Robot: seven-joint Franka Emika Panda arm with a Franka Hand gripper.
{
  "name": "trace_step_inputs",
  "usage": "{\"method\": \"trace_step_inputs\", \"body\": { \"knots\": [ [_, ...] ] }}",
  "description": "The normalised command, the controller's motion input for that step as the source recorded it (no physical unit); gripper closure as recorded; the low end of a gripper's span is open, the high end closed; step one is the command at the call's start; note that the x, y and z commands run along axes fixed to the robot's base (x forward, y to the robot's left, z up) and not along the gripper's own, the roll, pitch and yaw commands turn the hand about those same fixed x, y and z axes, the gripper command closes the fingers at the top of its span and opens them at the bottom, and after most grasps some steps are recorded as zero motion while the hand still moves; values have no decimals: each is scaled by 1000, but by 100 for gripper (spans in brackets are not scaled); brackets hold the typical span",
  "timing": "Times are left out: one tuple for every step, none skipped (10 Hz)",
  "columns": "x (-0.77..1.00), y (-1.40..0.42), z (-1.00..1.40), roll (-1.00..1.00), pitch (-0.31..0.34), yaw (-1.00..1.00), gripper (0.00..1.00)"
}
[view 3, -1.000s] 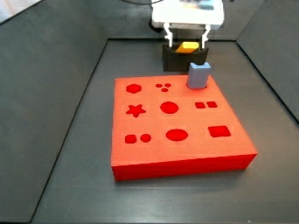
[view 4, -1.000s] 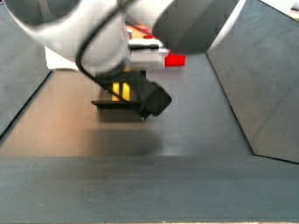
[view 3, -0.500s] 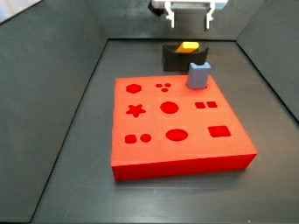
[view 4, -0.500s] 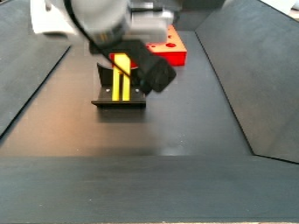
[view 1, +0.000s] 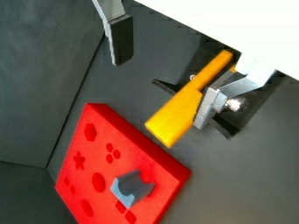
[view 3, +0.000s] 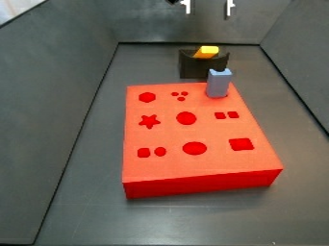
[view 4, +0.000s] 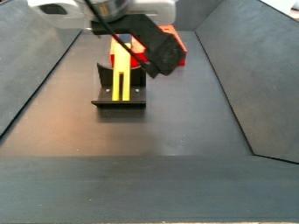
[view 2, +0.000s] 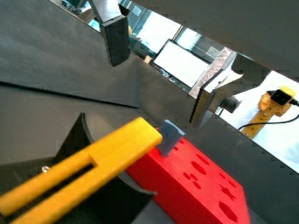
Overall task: Pick up the square-circle object. Move up. Rotate the square-circle object. Place the square-circle object on the fixture. Regrasp the square-circle object. Move to above the board. Insert the square-circle object.
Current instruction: Regrasp the square-circle object.
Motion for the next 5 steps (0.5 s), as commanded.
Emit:
{"method": "trace_step_inputs", "body": {
  "knots": [
    [-1000,-4,27,49,-64,10,0],
    [-1000,-5,21,70,-68,8,0],
    [-1000,-8,20,90,-72,17,0],
    [-1000,-14,27,116,-77,25,0],
    [-1000,-18,27,127,-80,30,0]
  ]
}}
